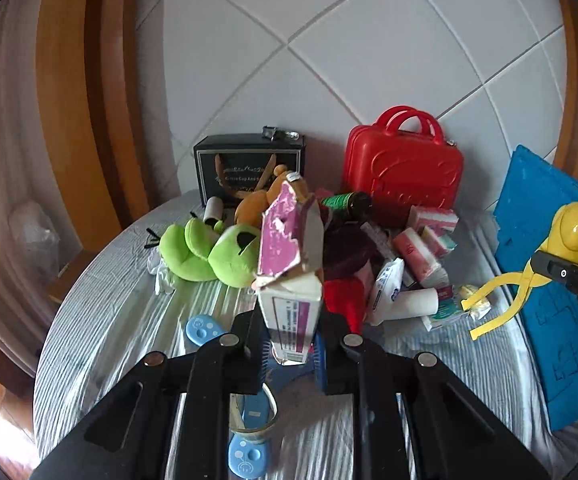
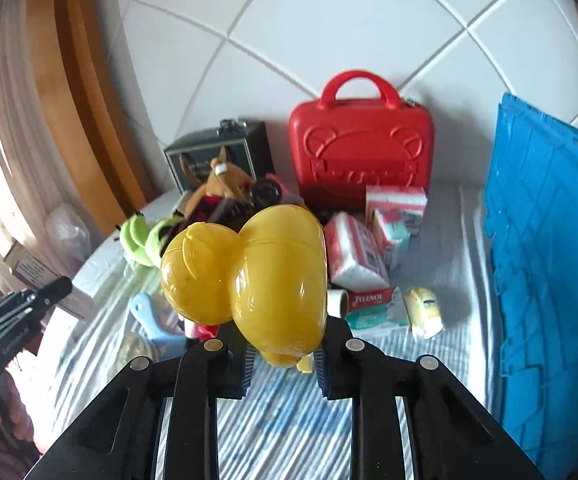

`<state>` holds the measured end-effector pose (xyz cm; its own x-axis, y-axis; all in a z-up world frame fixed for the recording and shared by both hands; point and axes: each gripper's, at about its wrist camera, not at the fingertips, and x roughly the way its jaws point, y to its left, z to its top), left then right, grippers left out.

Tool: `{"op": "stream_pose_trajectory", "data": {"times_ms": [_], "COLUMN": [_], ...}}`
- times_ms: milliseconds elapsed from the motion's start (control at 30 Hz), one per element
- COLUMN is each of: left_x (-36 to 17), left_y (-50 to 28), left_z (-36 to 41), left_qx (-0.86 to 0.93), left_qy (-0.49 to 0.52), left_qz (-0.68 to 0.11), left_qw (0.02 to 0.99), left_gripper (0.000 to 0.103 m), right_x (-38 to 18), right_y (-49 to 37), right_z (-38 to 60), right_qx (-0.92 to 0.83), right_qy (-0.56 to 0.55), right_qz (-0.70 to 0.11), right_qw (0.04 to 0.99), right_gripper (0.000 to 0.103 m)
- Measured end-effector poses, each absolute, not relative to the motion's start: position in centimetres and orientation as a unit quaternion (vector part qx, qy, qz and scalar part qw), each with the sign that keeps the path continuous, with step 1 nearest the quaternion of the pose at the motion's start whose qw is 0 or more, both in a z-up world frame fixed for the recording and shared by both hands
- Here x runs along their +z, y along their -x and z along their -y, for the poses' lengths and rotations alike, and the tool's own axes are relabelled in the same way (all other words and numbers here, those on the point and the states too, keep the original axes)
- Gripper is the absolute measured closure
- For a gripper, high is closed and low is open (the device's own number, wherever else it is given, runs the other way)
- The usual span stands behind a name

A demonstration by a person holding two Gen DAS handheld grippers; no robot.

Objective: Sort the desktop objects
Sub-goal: 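Carry the box with left tool while right tool carries the snowball maker over the crate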

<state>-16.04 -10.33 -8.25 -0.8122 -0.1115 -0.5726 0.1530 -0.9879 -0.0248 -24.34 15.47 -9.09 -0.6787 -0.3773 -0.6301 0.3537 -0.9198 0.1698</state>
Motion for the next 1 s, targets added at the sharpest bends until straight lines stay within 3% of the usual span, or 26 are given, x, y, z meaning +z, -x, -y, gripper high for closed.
{"op": "stream_pose_trajectory", "data": {"times_ms": [467,800,1000], "left_x": [-0.1,5.5,5.1], "left_y": [13.9,12.6,13.0], "left_z": [-1.3,-19.5,-32.3], "left_qx": [-0.973,-0.965,-0.954], "left_qy": [-0.207,-0.147,-0.202], "left_qz": [-0.015,0.002,0.012], "left_qw": [-0.099,-0.217,-0.223], "left_gripper": [0.085,0.085,0.085], "right_x": [4.6,11.9,10.9], "right_y": [13.2,8.3,10.7], "right_z": [-22.3,-37.9,-47.2], "right_qx": [-0.964,-0.981,-0.97], "right_qy": [-0.242,-0.178,-0.235], "right_qz": [0.048,0.082,0.063], "right_qw": [0.098,-0.004,-0.007], "right_gripper": [0.08,0.08,0.08]}}
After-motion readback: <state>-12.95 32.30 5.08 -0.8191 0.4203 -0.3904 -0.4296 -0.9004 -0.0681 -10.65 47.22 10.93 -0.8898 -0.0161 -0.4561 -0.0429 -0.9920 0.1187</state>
